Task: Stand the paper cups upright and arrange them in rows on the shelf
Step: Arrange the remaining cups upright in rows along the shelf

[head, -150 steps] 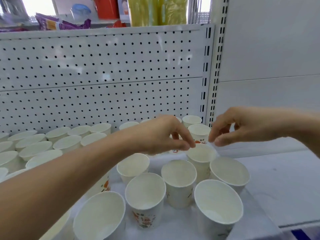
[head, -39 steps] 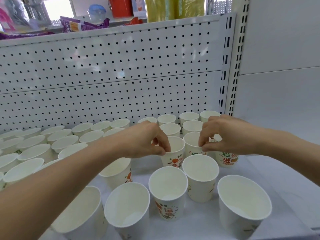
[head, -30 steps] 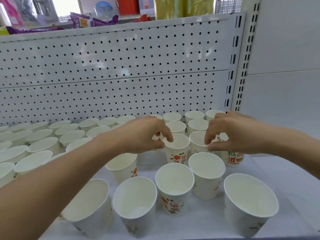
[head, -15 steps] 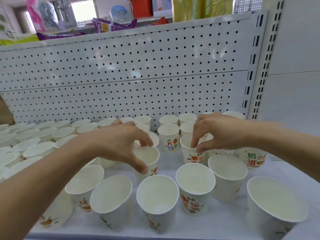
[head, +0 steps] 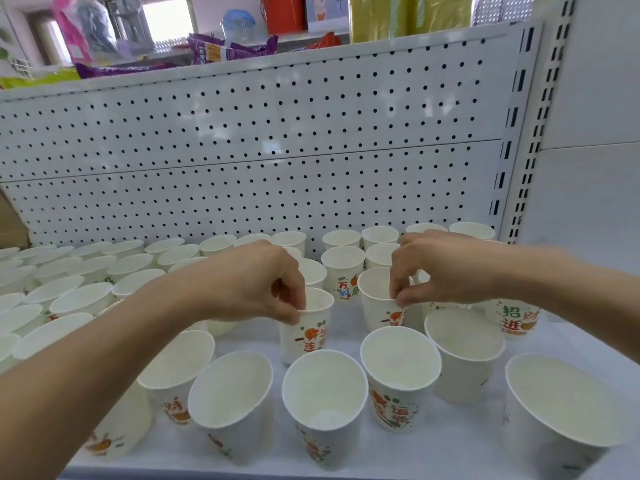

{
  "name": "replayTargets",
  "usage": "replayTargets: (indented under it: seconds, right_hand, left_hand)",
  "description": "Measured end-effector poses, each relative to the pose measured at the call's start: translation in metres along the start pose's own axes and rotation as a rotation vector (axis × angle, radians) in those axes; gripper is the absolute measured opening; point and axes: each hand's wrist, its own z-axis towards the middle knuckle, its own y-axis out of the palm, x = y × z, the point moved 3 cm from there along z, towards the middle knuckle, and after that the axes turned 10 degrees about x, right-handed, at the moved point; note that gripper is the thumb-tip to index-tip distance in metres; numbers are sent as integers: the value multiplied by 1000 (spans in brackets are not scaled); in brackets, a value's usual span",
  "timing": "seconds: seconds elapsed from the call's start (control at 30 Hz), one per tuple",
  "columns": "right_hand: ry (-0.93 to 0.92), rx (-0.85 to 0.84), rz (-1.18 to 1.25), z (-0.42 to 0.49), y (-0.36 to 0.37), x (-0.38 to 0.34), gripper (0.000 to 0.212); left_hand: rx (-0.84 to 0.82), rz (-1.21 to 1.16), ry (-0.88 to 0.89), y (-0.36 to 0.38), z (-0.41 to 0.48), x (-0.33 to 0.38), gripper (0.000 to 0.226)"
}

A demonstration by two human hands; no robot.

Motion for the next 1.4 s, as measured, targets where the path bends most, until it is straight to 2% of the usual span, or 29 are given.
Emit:
replayTargets:
  seconds: [0.13, 0.33, 0.47, 0.63, 0.77, 0.93, 1.07, 1.27, 1.4]
  right_hand:
    - [3, -3, 7, 0, -3, -5, 3]
    - [-1, 4, 6, 0, -3, -9, 6]
    - [2, 11, 4, 1, -1, -10, 7]
    - [24, 5, -6, 1, -2, -10, 9]
    - [48, 19, -16, -2, -2, -10, 16]
    - [120, 116, 41, -17, -14, -6, 26]
    - [180, 244, 166, -40, -40, -1, 25]
    - [187, 385, 321, -96, -66, -7, 28]
    - [225, 424, 387, -139, -57, -10, 48]
  left_hand:
    - [49, -42, 14, 9, 8, 12, 8]
    - [89, 126, 57, 16, 17, 13, 14]
    - [93, 109, 42, 19, 17, 12, 30]
    - [101, 98, 61, 20, 21, 13, 12]
    - [114, 127, 59, 17, 22, 11, 18]
    - [191, 51, 24, 7, 13, 14, 29]
    - [333, -80, -17, -10, -8, 25, 29]
    - [461, -236, 9, -3, -44, 82, 33]
    - [486, -247, 93, 19, -45, 129, 47]
